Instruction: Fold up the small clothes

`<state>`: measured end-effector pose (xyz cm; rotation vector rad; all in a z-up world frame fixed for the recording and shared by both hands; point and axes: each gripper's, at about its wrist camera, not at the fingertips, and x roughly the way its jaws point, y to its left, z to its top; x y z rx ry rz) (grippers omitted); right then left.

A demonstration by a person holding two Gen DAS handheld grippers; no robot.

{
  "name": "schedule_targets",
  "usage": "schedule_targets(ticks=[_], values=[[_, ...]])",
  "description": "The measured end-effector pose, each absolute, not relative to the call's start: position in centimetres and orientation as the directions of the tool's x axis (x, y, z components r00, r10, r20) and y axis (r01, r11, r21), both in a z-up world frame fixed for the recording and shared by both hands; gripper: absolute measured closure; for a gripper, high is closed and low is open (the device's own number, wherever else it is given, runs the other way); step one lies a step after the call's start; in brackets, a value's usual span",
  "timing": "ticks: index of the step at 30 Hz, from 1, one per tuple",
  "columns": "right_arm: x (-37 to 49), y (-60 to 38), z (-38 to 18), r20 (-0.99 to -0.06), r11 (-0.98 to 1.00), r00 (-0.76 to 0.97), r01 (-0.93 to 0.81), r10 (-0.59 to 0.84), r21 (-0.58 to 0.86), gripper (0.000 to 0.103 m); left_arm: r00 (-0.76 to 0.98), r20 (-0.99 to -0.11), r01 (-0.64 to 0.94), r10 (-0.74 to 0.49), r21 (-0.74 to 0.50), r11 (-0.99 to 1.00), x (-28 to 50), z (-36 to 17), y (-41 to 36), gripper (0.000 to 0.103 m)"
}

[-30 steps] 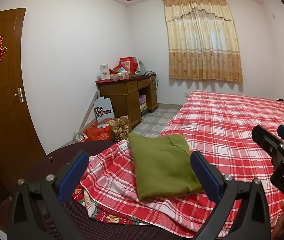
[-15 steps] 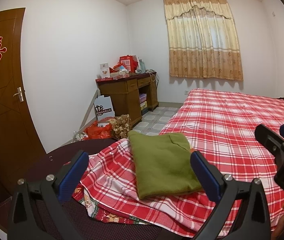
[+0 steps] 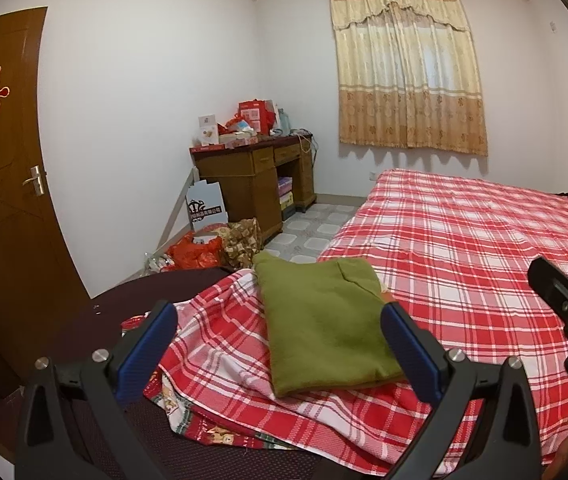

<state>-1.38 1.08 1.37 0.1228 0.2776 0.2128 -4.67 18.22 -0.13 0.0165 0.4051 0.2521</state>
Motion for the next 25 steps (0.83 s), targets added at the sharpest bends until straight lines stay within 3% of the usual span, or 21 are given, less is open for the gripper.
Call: schedule_targets(ticks=[25], values=[[-1.2, 0.5, 0.5, -0.282, 0.971, 0.935, -0.175, 0.215, 0.160, 0.019, 0.878, -0.396, -0.247, 0.271, 0.111, 0.963, -3.3, -0.5, 18.2, 0.000]])
